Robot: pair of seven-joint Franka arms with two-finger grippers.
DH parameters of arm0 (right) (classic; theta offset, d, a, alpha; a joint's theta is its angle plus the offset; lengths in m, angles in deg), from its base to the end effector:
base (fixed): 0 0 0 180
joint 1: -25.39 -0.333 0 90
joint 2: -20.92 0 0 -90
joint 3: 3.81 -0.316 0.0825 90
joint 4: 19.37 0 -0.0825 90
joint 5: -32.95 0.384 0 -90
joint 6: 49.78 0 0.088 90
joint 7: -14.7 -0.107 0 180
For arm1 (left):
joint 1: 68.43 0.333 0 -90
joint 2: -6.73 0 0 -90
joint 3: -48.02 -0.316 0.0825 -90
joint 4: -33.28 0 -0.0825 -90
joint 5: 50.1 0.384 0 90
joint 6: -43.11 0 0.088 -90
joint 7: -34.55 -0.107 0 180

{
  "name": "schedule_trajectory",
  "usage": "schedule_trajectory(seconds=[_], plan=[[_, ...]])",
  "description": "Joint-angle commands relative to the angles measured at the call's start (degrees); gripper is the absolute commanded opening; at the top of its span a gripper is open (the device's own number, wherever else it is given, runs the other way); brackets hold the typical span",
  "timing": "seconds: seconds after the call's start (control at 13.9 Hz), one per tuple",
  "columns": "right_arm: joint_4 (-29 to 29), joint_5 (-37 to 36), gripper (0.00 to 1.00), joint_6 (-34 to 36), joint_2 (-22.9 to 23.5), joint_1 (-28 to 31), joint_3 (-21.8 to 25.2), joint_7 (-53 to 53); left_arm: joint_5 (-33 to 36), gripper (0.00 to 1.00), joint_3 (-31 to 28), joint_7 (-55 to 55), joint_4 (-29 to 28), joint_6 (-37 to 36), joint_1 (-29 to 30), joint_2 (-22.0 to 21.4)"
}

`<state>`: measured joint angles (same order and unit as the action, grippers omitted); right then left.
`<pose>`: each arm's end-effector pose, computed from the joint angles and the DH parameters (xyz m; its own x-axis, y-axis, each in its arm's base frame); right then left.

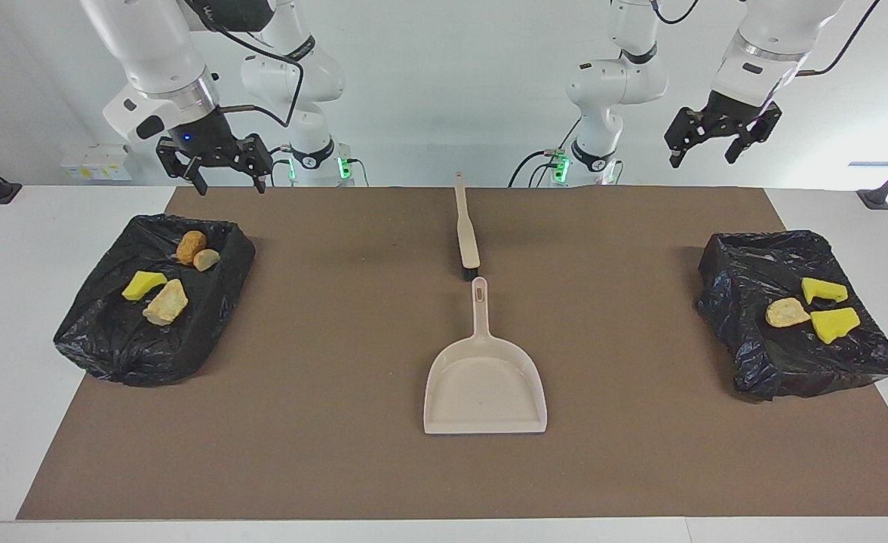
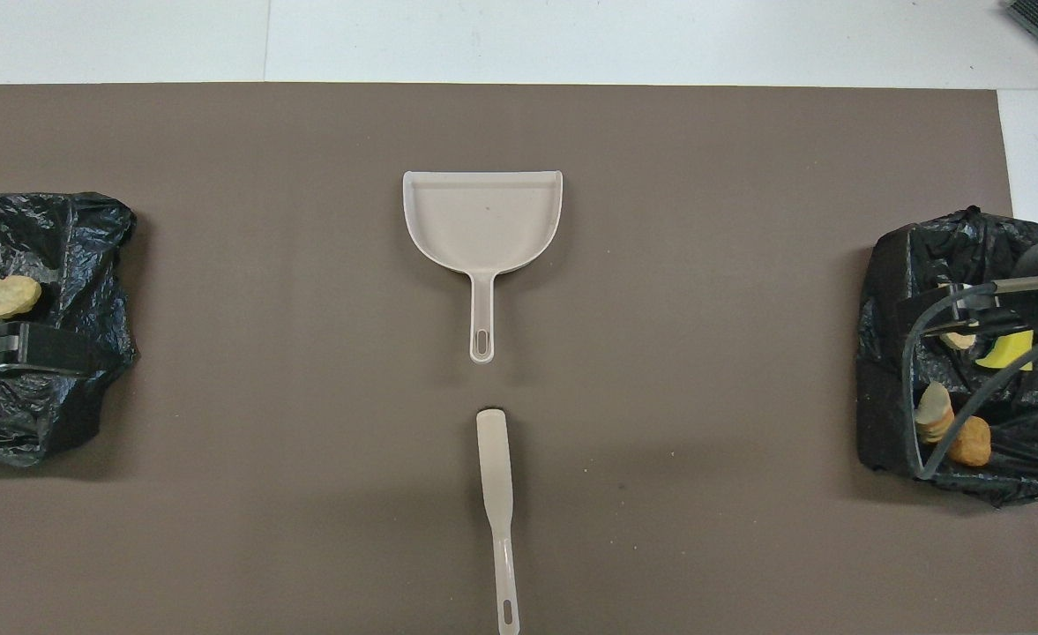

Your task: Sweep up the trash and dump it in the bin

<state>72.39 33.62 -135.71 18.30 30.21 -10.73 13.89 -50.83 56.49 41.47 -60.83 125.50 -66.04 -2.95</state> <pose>0.5322 0.0224 0.6288 0.9981 0.0228 -0.0564 0.0226 -0.9997 -0.0054 0.4835 -0.0603 0.6667 0.9992 0.0160 -0.0357 0.0155 -0.9997 -0.0165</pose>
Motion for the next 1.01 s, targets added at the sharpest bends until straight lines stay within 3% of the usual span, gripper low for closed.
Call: schedule_trajectory(seconds=[0.0, 0.5, 0.94], plan=[[1.1, 0.8, 1.00, -0.7, -1.1, 0.6, -0.3, -0.5, -2.4, 1.00, 0.2, -2.3, -2.1, -0.1, 3.1, -1.3], [1.1, 0.8, 1.00, -0.7, -1.1, 0.6, -0.3, -0.5, -1.9, 1.00, 0.2, -2.0, -0.5, -1.9, 3.2, -1.2], [1.2, 0.8, 1.00, -0.4, -1.2, 0.6, -0.2, -0.4, -2.0, 1.00, -1.4, -1.5, -0.1, 2.1, 2.1, -1.0]])
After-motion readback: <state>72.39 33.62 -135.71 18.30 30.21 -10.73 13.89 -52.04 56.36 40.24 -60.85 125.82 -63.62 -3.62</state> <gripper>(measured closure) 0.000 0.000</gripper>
